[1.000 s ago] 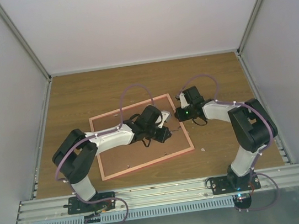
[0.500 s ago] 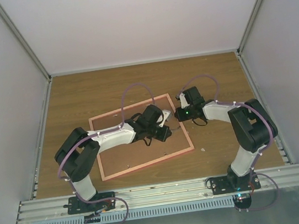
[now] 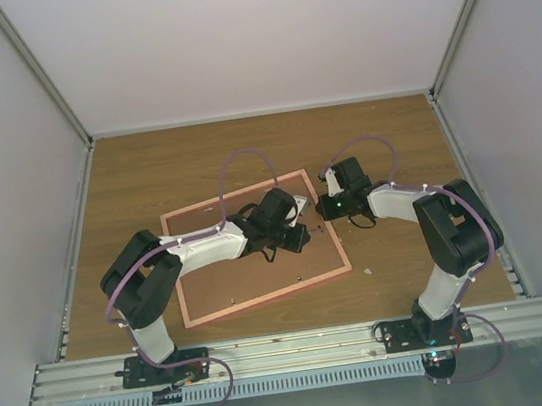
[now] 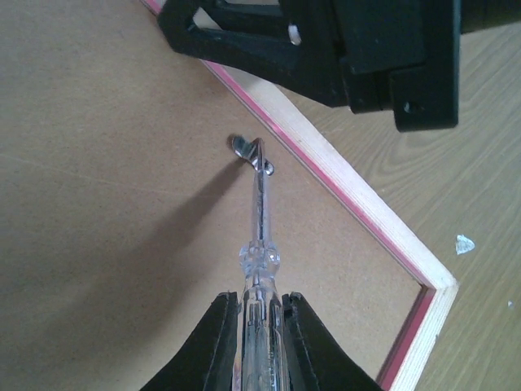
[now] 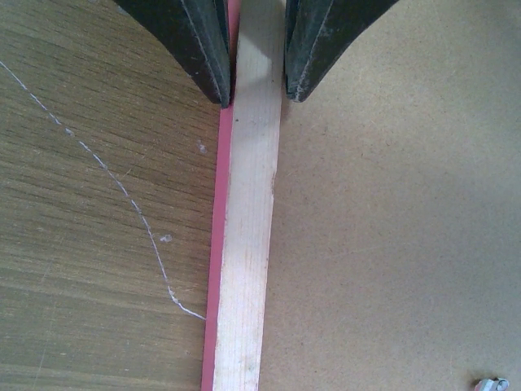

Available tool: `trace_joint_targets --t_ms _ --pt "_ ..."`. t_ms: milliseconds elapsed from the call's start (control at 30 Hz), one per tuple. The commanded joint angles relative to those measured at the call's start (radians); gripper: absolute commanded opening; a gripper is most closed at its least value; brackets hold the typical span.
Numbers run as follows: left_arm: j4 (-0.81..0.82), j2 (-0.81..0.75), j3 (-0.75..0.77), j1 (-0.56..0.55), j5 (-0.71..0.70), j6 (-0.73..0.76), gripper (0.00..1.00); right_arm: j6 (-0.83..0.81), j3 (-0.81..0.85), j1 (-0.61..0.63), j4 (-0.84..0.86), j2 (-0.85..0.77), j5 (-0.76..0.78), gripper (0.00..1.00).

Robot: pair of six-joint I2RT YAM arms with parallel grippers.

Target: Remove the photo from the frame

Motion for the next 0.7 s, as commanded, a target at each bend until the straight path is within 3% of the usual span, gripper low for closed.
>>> trace_joint_targets --t_ms 0,367,667 --pt "0.027 0.005 0.002 0.014 -0.065 -0.048 0.00 0.003 -0.022 0.003 -0.014 -0.012 -0.024 0.18" --pt "0.044 -0.077 -0.046 0.018 -0.072 -0.063 0.00 -0.009 -0.002 0.003 -0.015 -0.001 -0.009 0.18" --pt "0.027 -0.169 -0.110 0.076 -0.072 -0.064 0.00 -0.108 0.144 -0.009 -0.077 0.096 0.039 0.19"
